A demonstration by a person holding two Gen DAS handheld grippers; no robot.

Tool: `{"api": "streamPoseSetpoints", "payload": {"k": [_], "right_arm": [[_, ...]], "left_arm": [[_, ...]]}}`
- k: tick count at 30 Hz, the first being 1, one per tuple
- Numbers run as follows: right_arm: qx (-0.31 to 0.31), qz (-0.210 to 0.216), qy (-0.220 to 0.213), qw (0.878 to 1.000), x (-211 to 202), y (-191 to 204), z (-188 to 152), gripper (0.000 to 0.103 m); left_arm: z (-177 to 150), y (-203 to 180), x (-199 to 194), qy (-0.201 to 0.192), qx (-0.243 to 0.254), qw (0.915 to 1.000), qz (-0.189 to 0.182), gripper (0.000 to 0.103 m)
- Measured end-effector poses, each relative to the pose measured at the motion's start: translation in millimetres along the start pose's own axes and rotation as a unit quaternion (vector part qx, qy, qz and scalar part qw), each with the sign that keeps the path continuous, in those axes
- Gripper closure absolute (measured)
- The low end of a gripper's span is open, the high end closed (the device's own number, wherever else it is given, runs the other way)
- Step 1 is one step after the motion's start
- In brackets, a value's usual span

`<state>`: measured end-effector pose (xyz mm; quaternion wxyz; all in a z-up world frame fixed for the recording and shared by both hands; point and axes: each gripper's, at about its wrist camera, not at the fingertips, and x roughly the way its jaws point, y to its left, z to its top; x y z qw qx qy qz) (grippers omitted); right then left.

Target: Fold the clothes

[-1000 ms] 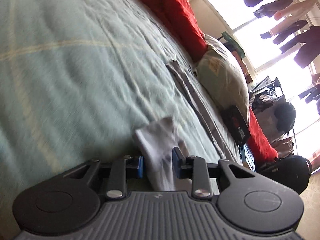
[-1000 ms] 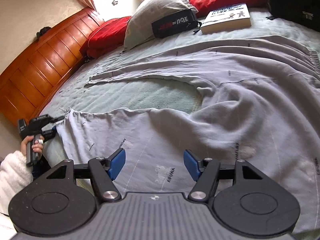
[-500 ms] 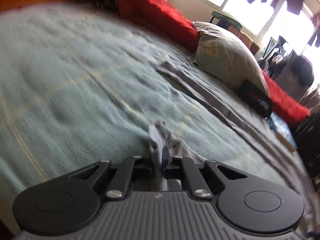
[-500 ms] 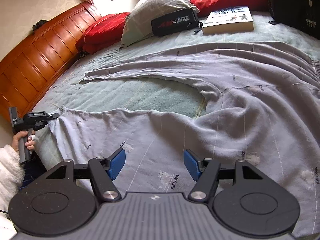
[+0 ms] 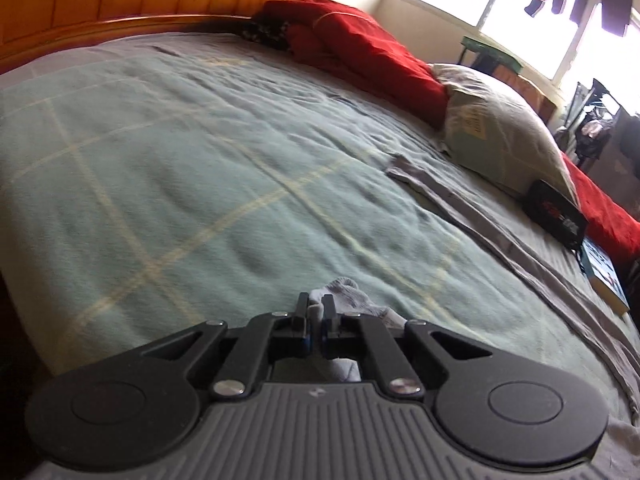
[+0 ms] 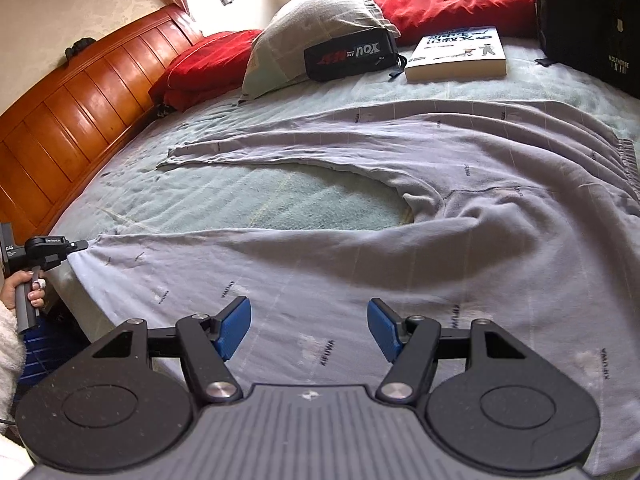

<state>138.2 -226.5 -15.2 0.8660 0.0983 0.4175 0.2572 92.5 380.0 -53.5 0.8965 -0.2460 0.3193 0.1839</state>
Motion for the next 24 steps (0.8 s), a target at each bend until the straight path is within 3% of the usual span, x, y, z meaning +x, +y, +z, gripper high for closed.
{"api": "streamPoseSetpoints", "payload": {"k": [6, 11, 14, 17, 20, 22, 24], "right_arm": [[0.0, -0.006, -0.001, 1.0, -2.4, -1.1, -2.2, 0.033], [0.0, -0.009, -0.005, 1.0, -6.4, -3.8, -4.6, 0.032], [-0.001, -0.008, -0.006, 1.0, -8.2, -4.7, -5.8, 0.032], [-0.003, -0.005, -0.006, 1.0, -8.1, -4.5, -6.6, 0.032], [-0.016, -0.008, -0.006, 1.0, -9.4, -2.1, -8.9, 0.032], [-0.033, -0.016, -0.006, 0.999, -12.3, 0.3, -11.3, 0.032], [-0.067, -0.031, -0.009, 0.997, -19.6, 2.8, -16.2, 0.032]], "left_arm": [[7.9, 9.8, 3.5, -0.001, -0.013, 0.9999, 0.01, 0.1], [16.3, 17.4, 5.3, 0.003, -0.004, 0.9969, 0.079, 0.096], [20.5, 18.4, -7.3, -0.001, 0.003, 0.9967, 0.082, 0.096], [13.0, -1.7, -22.0, -0.005, 0.056, 0.9951, 0.082, 0.095], [-2.6, -34.0, -35.3, -0.002, 0.125, 0.99, 0.066, 0.085], [-18.3, -61.7, -44.2, -0.002, 0.182, 0.9819, 0.053, 0.078], [-39.5, -96.2, -53.1, -0.007, 0.252, 0.9668, 0.039, 0.072]]}}
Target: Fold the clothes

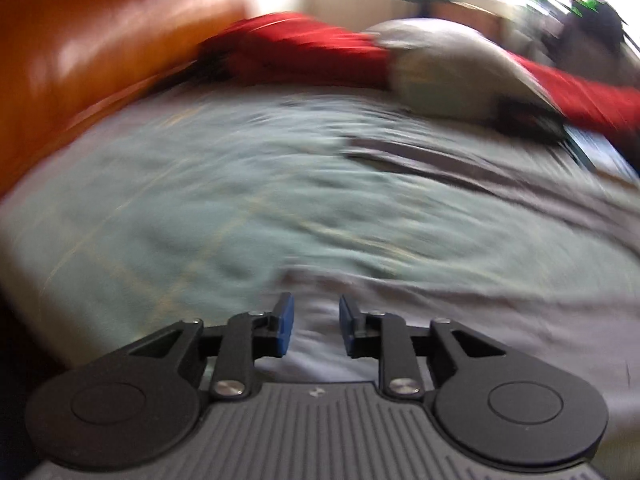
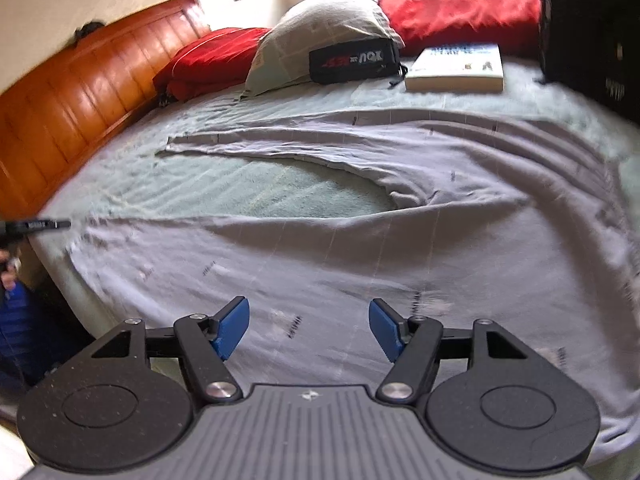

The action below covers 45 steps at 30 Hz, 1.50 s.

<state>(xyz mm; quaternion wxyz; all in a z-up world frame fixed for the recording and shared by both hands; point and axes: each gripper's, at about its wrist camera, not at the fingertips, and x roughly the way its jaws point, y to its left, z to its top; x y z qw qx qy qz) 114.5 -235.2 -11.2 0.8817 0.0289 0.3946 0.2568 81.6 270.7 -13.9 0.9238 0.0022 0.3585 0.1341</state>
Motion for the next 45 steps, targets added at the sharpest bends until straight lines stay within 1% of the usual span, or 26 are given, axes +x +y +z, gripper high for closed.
{"api": "streamPoseSetpoints", "payload": {"k": [1, 2, 3, 4, 6, 8, 10, 11, 14, 16, 18, 19, 21, 23, 25, 26, 27, 28, 30, 32, 34, 36, 37, 40, 44, 45], "right_arm": [[-0.024, -0.009, -0.002, 1.0, -4.4, 1.5, -3.7, 0.032], [-0.048, -0.019, -0.004, 0.999, -8.9, 3.0, -7.5, 0.032], [-0.071, -0.027, -0.005, 0.997, -13.3, 3.9, -11.7, 0.032], [-0.09, -0.032, -0.003, 0.995, -17.5, 3.3, -17.2, 0.032], [-0.116, -0.036, 0.002, 0.993, -25.5, 0.4, -29.7, 0.032], [-0.134, -0.04, 0.008, 0.99, -31.0, -2.9, -41.7, 0.035], [-0.161, -0.056, 0.015, 0.985, -33.5, -5.3, -55.3, 0.041], [-0.179, -0.067, 0.02, 0.981, -34.2, -6.3, -62.3, 0.044], [-0.245, -0.114, 0.036, 0.962, -33.4, -7.4, -83.4, 0.051], [-0.281, -0.146, 0.035, 0.948, -31.0, -9.3, -93.8, 0.052], [-0.296, -0.15, 0.029, 0.943, -28.4, -12.0, -97.6, 0.052], [-0.302, -0.149, 0.022, 0.941, -27.0, -12.5, -97.9, 0.052], [-0.307, -0.144, 0.018, 0.941, -22.9, -13.0, -96.1, 0.054], [-0.304, -0.133, 0.022, 0.943, -19.8, -14.1, -93.5, 0.069], [-0.285, -0.114, 0.037, 0.951, -25.4, -17.8, -90.8, 0.069], [-0.276, -0.106, 0.045, 0.954, -29.0, -19.8, -89.7, 0.069], [-0.267, -0.095, 0.052, 0.958, -33.0, -21.9, -87.7, 0.069], [-0.257, -0.08, 0.056, 0.962, -38.0, -24.2, -84.3, 0.069], [-0.234, -0.053, 0.047, 0.97, -48.0, -26.5, -73.2, 0.069], [-0.202, -0.036, 0.027, 0.978, -50.5, -30.0, -48.7, 0.069], [-0.172, -0.026, 0.011, 0.985, -42.6, -33.7, -17.1, 0.069], [-0.153, -0.016, 0.009, 0.988, -27.0, -36.3, 14.7, 0.069], [-0.148, -0.015, 0.009, 0.989, -18.0, -36.9, 30.1, 0.069], [-0.17, -0.045, 0.027, 0.984, 18.9, -32.1, 63.9, 0.069], [-0.169, -0.056, 0.066, 0.982, 65.5, -29.2, 90.5, 0.069], [-0.165, -0.056, 0.077, 0.982, 76.2, -30.2, 94.7, 0.069]], "left_arm": [[-1.4, -19.8, -6.1, -0.007, 0.034, 0.9994, -0.005, 0.065], [-3.8, -41.1, -13.5, -0.015, 0.069, 0.9974, -0.013, 0.061], [-6.5, -60.8, -21.0, -0.024, 0.098, 0.9946, -0.023, 0.053], [-9.9, -79.7, -28.7, -0.031, 0.124, 0.9911, -0.037, 0.051], [-19.5, -118.8, -44.0, -0.041, 0.175, 0.9811, -0.072, 0.051], [-29.8, -155.4, -56.8, -0.045, 0.217, 0.9699, -0.101, 0.051], [-42.3, -187.8, -68.3, -0.052, 0.256, 0.9577, -0.121, 0.051], [-50.1, -204.1, -74.0, -0.061, 0.28, 0.9498, -0.126, 0.051], [-74.1, -245.4, -86.3, -0.083, 0.346, 0.9244, -0.137, 0.051], [-85.6, -265.3, -88.1, -0.091, 0.371, 0.9131, -0.143, 0.05], [-91.9, -281.2, -85.7, -0.085, 0.382, 0.9071, -0.156, 0.049], [-93.9, -287.6, -83.2, -0.078, 0.381, 0.9069, -0.162, 0.049], [-95.0, -294.4, -76.4, -0.059, 0.374, 0.9105, -0.165, 0.05], [-94.2, -294.3, -71.8, -0.035, 0.353, 0.9195, -0.169, 0.052], [-89.2, -282.1, -69.1, 0.003, 0.313, 0.9299, -0.192, 0.052], [-86.7, -274.4, -68.8, 0.024, 0.295, 0.9323, -0.207, 0.052], [-84.1, -267.0, -68.6, 0.041, 0.283, 0.9328, -0.219, 0.051], [-80.7, -261.7, -70.1, 0.048, 0.28, 0.9325, -0.224, 0.049], [-72.4, -254.2, -76.2, 0.045, 0.279, 0.9328, -0.224, 0.049], [-56.7, -255.8, -78.1, 0.019, 0.275, 0.9374, -0.213, 0.048], [-38.3, -262.6, -75.2, -0.002, 0.268, 0.9403, -0.209, 0.047], [-21.0, -271.8, -66.9, -0.017, 0.263, 0.9409, -0.213, 0.043], [-15.6, -276.6, -59.8, -0.016, 0.258, 0.9409, -0.219, 0.043], [-8.4, -289.7, -33.5, 0.003, 0.245, 0.9397, -0.238, 0.043], [-25.4, -288.9, -2.3, 0.045, 0.233, 0.9382, -0.252, 0.042], [-28.3, -286.0, -0.3, 0.045, 0.228, 0.9376, -0.259, 0.041]]}}
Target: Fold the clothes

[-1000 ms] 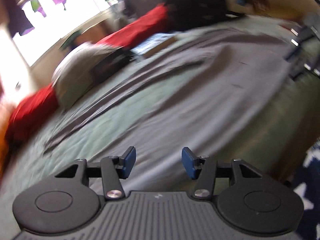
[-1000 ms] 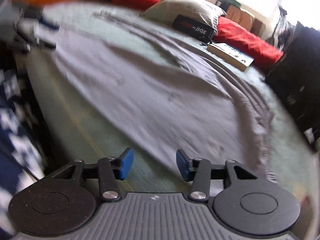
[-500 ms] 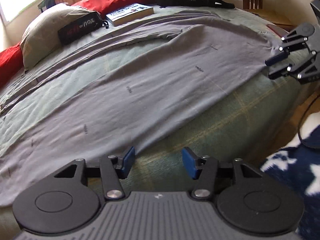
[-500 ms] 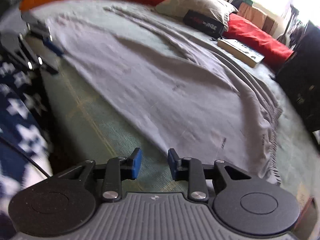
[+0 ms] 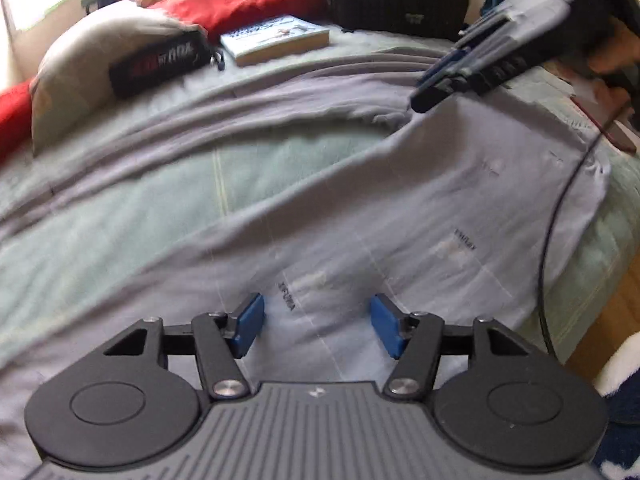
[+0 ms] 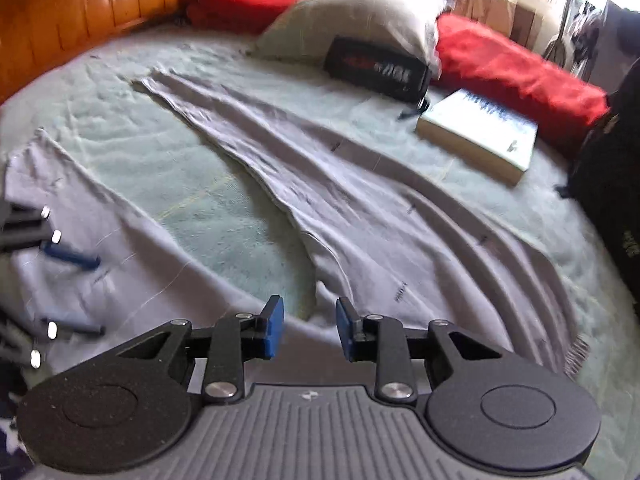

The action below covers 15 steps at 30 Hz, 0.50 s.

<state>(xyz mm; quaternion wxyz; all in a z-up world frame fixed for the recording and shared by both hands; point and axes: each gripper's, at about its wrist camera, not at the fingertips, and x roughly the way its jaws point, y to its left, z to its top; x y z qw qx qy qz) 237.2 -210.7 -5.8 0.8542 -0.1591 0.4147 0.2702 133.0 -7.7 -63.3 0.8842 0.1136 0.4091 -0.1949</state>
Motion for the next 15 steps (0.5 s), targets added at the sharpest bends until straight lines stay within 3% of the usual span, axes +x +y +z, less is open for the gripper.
{"api": "streamPoseSetpoints", "payload": {"k": [6, 7, 8, 15], "right_arm": [[-0.007, -0.021, 0.055, 0.998, 46.6, -0.1, 16.6, 0.073], [-0.016, -0.036, 0.06, 0.997, 50.4, 1.3, 16.8, 0.093], [-0.023, -0.05, 0.063, 0.997, 53.0, 2.2, 17.3, 0.098], [0.038, -0.061, 0.002, 0.997, 38.5, -22.1, 33.9, 0.099]], "left_arm": [[-5.5, 3.9, -2.3, -0.012, 0.001, 0.9997, -0.019, 0.037], [-6.4, 4.0, -2.7, -0.014, 0.002, 0.9997, -0.02, 0.037], [-7.4, 4.2, -3.4, -0.016, 0.003, 0.9996, -0.021, 0.036], [-6.2, 7.5, -6.1, -0.019, 0.002, 0.9994, -0.029, 0.035]]}}
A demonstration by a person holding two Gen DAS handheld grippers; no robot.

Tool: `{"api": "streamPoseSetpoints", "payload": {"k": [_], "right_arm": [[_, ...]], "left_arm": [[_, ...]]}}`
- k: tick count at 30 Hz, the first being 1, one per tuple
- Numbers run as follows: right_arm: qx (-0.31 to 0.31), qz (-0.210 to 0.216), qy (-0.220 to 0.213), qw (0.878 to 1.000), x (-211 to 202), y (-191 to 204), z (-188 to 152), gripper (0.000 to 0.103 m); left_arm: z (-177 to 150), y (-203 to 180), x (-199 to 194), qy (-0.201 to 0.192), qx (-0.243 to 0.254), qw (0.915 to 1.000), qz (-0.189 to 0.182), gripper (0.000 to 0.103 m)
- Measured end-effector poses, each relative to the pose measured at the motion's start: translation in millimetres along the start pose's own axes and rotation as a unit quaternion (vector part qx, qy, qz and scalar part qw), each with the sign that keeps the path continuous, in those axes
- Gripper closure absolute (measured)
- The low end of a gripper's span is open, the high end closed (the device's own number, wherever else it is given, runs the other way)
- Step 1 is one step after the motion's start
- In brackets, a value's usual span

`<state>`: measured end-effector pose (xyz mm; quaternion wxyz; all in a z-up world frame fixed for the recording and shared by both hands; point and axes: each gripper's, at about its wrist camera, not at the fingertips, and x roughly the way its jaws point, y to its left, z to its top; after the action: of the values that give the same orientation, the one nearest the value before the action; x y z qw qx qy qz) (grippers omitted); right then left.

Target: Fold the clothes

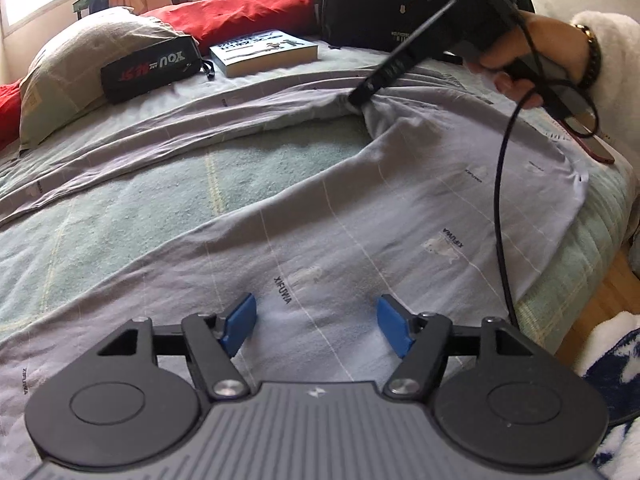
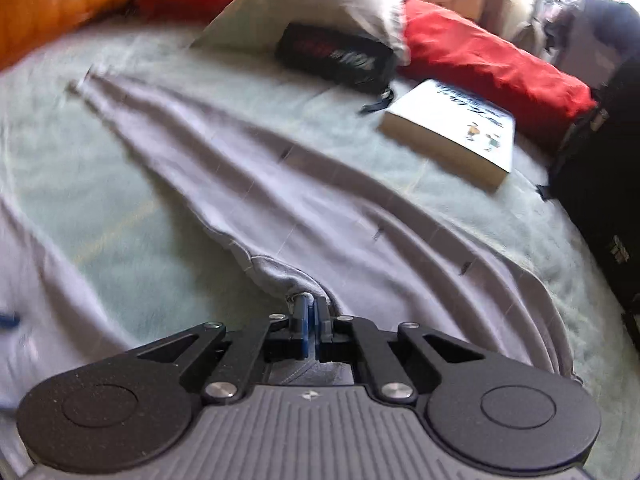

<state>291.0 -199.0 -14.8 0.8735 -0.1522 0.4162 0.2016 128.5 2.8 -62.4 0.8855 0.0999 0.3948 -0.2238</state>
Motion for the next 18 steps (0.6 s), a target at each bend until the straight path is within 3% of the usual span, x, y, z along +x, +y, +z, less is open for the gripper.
{"api": "streamPoseSetpoints", "payload": {"k": [5, 9, 12, 15, 18], "right_arm": [[0.055, 0.02, -0.001, 0.998, -2.8, -15.9, -1.2, 0.095], [0.052, 0.042, 0.002, 0.998, -18.7, -7.0, -5.5, 0.088], [0.054, 0.064, 0.036, 0.996, -16.5, 5.3, -6.0, 0.086], [0.065, 0.052, 0.077, 0.994, -2.0, 11.7, -6.2, 0.077], [0.083, 0.042, 0.104, 0.99, 13.4, 11.1, -8.9, 0.076]], "left_arm": [[2.2, 1.7, -6.7, -0.004, -0.002, 1.0, 0.005, 0.035], [6.4, 7.9, -11.9, -0.01, -0.009, 0.9998, 0.017, 0.035], [8.2, 11.6, -9.5, -0.007, -0.016, 0.9996, 0.022, 0.035], [6.9, 12.7, -5.5, -0.003, -0.022, 0.9995, 0.021, 0.035], [3.6, 11.9, -3.2, 0.0, -0.023, 0.9995, 0.021, 0.035]]}}
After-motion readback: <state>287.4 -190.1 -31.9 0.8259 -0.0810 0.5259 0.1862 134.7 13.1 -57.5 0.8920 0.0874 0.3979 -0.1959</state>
